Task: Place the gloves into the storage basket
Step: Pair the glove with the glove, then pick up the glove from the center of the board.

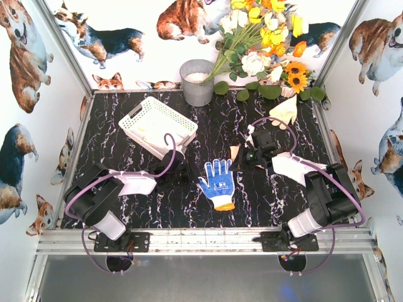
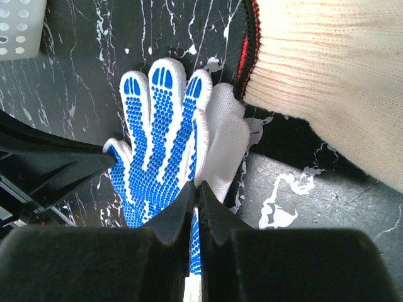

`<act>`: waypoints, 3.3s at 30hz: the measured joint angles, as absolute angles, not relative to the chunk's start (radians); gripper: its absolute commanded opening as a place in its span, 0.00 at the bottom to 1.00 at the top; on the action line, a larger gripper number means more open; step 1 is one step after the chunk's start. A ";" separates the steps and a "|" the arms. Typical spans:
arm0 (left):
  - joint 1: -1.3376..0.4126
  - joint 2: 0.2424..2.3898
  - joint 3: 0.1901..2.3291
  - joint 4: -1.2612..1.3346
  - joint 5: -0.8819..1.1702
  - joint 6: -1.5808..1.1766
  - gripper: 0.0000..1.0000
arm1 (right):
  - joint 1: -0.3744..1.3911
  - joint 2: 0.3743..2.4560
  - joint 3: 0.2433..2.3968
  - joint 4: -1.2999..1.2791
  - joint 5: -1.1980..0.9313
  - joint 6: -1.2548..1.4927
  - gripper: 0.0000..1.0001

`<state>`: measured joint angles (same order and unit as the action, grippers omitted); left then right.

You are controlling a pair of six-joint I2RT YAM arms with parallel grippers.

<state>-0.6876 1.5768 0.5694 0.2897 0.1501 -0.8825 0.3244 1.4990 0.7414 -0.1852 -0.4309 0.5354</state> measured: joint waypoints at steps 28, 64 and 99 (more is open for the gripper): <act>-0.752 1.451 0.631 0.186 0.292 -0.752 0.36 | 0.324 1.142 0.542 -0.372 -0.533 0.639 0.43; -0.833 1.747 0.774 0.231 0.402 -0.740 0.26 | 0.464 1.221 0.382 -0.224 -0.579 0.871 0.60; -0.872 1.581 0.772 0.106 0.318 -0.555 0.43 | 0.482 1.205 0.373 -0.253 -0.537 0.966 0.00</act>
